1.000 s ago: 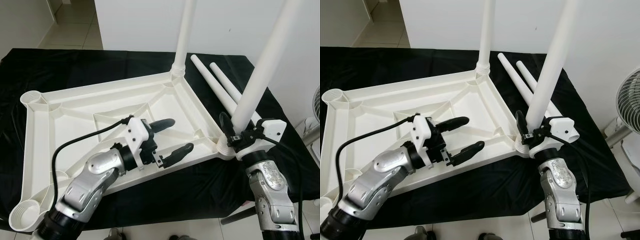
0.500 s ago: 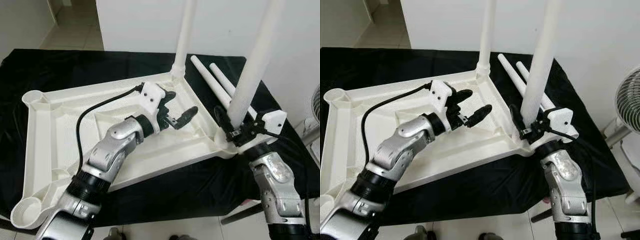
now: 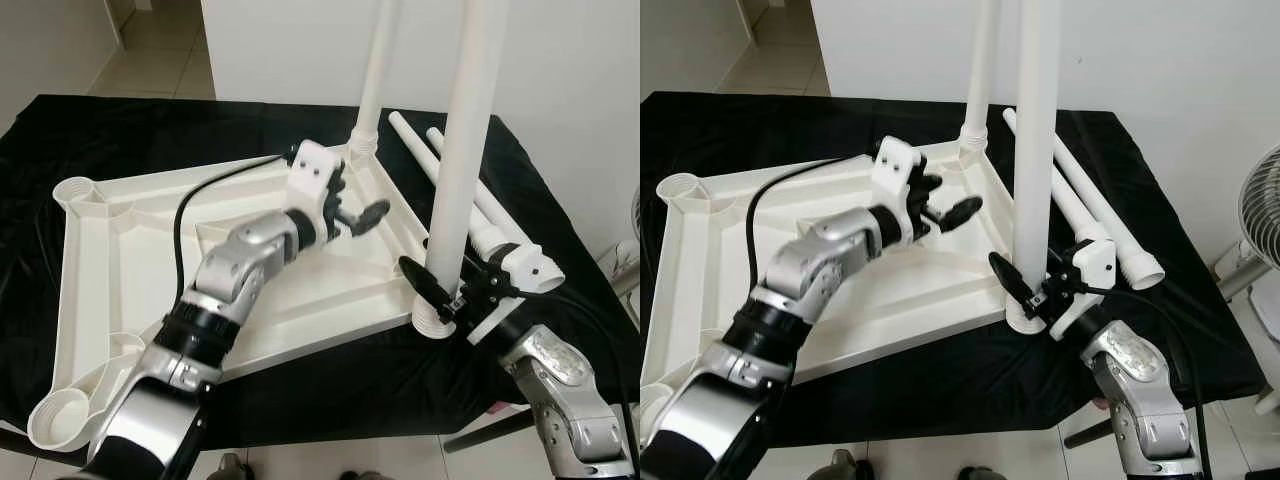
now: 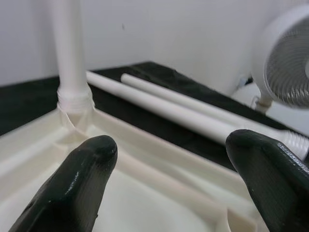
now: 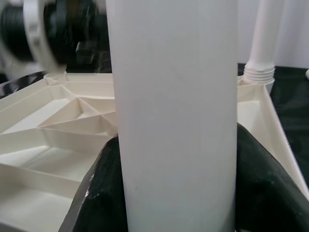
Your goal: Building children table
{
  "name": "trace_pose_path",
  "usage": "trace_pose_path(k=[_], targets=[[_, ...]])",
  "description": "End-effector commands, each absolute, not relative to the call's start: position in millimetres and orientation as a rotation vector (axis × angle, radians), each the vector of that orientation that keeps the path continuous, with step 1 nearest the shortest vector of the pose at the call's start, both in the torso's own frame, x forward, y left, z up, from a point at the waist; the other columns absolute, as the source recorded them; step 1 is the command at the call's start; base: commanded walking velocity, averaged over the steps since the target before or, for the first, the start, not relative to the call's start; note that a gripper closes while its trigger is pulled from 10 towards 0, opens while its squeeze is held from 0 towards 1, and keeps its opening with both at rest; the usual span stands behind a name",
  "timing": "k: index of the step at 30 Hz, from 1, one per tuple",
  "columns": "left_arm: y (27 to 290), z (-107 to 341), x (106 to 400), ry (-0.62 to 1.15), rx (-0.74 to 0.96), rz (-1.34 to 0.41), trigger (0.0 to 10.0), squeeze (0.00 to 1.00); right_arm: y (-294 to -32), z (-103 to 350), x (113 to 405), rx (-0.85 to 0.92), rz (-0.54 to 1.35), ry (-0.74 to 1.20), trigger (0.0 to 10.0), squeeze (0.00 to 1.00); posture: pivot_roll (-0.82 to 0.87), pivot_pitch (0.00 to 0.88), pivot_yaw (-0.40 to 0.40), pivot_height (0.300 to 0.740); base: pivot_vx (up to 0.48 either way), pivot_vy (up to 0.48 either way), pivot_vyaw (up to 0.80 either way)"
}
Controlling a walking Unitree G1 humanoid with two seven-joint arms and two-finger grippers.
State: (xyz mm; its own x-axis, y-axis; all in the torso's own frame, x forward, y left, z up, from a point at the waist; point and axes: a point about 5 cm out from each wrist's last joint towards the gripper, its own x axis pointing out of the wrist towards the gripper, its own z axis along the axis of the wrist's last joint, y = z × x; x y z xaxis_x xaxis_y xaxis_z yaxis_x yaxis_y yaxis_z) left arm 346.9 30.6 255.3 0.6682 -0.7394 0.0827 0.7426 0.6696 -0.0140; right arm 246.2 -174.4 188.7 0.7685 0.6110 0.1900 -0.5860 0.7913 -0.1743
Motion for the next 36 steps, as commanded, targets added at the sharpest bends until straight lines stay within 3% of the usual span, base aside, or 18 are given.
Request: trace_pose_path(k=[1, 27, 36], targets=[[27, 258, 347, -0.055, -0.067, -0.844, 10.0, 0.00, -173, 190, 243, -0.108, 0.676, -0.235, 10.0, 0.00, -0.03, 0.119, -0.010, 0.740, 0.000, 0.000, 0.00], [5, 335, 306, -0.234, -0.168, -0.993, 10.0, 0.00, -175, 205, 268, -0.175, 0.725, -0.173, 10.0, 0.00, -0.02, 0.118, -0.023, 0.740, 0.000, 0.000, 0.00], [6, 339, 304, -0.238, -0.185, -0.984, 10.0, 0.00, -174, 204, 272, -0.202, 0.745, -0.123, 10.0, 0.00, -0.02, 0.116, -0.023, 0.740, 0.000, 0.000, 0.00]])
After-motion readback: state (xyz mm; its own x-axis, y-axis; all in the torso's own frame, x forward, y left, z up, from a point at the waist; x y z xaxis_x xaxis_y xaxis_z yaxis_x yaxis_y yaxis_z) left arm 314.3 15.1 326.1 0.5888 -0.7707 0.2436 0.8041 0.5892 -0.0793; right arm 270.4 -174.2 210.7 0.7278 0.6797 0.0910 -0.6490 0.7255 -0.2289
